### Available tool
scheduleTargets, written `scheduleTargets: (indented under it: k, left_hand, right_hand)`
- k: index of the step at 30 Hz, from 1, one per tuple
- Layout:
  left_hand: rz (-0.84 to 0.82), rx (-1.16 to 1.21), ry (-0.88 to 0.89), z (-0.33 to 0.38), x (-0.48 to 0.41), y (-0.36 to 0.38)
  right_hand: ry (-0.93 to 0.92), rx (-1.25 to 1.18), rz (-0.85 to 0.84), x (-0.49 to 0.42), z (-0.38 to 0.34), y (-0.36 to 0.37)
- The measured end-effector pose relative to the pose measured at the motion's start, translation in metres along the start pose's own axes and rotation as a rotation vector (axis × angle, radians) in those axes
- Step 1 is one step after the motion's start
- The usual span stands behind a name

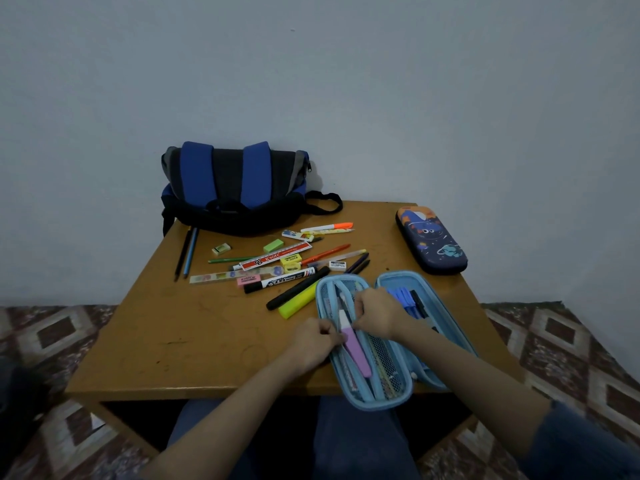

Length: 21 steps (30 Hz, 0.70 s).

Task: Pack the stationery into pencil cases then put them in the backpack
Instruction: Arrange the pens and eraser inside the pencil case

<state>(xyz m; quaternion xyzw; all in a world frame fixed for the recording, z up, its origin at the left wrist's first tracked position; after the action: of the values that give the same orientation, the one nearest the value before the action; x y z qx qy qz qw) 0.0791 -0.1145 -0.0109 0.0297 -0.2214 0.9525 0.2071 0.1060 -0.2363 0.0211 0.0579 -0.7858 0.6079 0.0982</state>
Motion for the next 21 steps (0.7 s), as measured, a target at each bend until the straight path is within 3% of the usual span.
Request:
scheduleTargets:
  k: [10,21]
  left_hand:
    - [0.004,-0.075,0.031,-0.0035,-0.0023,0.0019]
    - [0.047,-0.213,0.136,-0.0024,-0.0067,0.0062]
  right_hand:
    - [-0.001,0.090,0.013,0.0027,-0.0028,0.0002]
    - [-0.027,-0.157,-0.025,0.0017,0.0055,0.0003]
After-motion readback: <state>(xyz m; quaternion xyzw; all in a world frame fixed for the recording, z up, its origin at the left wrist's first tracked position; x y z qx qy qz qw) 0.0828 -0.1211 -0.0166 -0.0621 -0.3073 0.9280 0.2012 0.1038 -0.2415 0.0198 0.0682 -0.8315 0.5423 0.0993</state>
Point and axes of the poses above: each hand's wrist, its own x-axis away from the middle knuckle, its own y-axis out of the palm, z = x × y, the point moved 6 cm from there along -x, towards the middle knuckle, and after that the axes turned 7 degrees about y, right-handed, at the moved point
